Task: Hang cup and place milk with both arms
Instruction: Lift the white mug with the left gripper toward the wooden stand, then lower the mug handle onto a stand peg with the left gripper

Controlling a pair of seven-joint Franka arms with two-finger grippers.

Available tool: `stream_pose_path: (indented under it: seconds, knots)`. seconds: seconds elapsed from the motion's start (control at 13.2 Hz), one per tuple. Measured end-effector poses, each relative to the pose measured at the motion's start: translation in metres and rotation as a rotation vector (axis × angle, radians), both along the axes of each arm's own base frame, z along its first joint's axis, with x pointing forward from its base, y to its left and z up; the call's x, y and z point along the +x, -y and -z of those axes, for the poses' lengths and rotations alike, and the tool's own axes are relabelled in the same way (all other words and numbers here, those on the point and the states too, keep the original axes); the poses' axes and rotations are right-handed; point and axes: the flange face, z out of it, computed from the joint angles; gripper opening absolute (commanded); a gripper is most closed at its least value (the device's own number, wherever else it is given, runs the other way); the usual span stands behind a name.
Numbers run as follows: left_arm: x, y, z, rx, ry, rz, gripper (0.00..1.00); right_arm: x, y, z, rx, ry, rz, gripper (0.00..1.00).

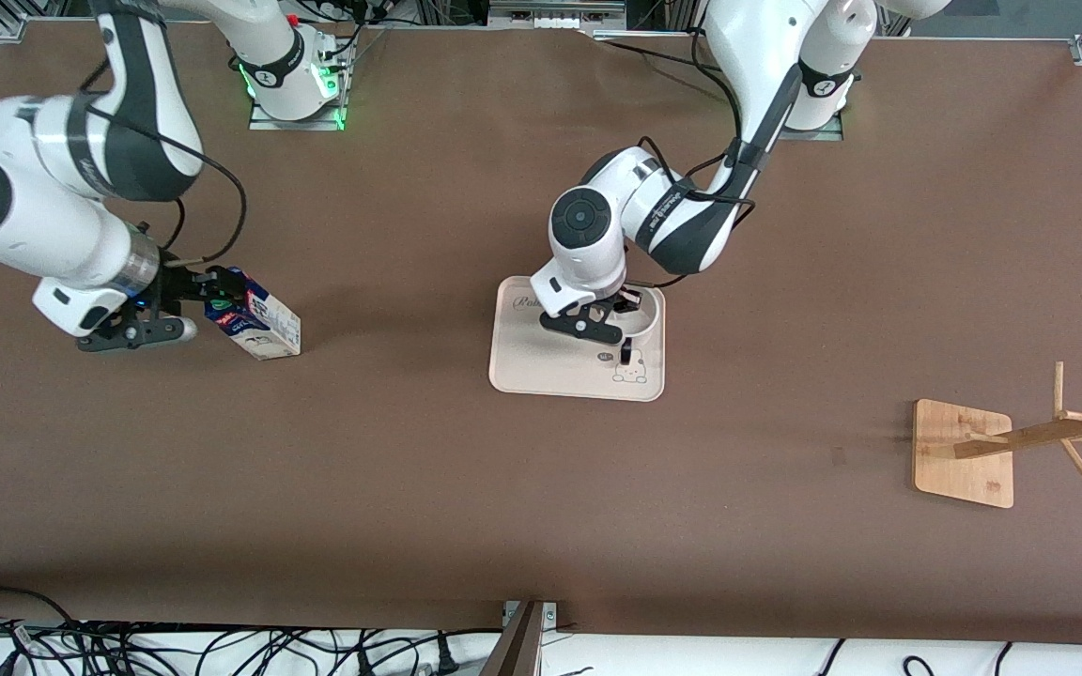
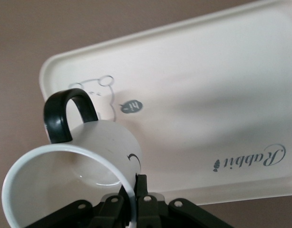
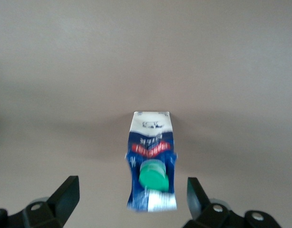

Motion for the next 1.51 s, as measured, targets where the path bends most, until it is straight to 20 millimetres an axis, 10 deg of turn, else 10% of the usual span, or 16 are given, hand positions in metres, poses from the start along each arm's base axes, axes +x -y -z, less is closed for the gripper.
stream_pose_path:
  seconds: [0.15, 0.53, 1.06, 1.51]
  knots:
    - [0.033, -0.035, -0.058, -0.03, 0.049, -0.097, 0.0, -0.001, 0.008, -0.047, 0.016, -0.005, 0.009, 1.0]
    - [0.11, -0.231, -0.199, -0.077, 0.036, -0.29, 0.0, -0.042, 0.021, -0.137, -0.002, 0.018, 0.027, 1.0]
    - [0.128, -0.394, -0.249, -0.135, -0.043, -0.145, 0.0, -0.052, 0.016, -0.146, -0.02, 0.018, 0.022, 1.0]
    - [0.127, -0.482, -0.249, -0.172, -0.054, -0.002, 0.0, -0.05, 0.043, -0.145, -0.035, 0.022, 0.022, 1.0]
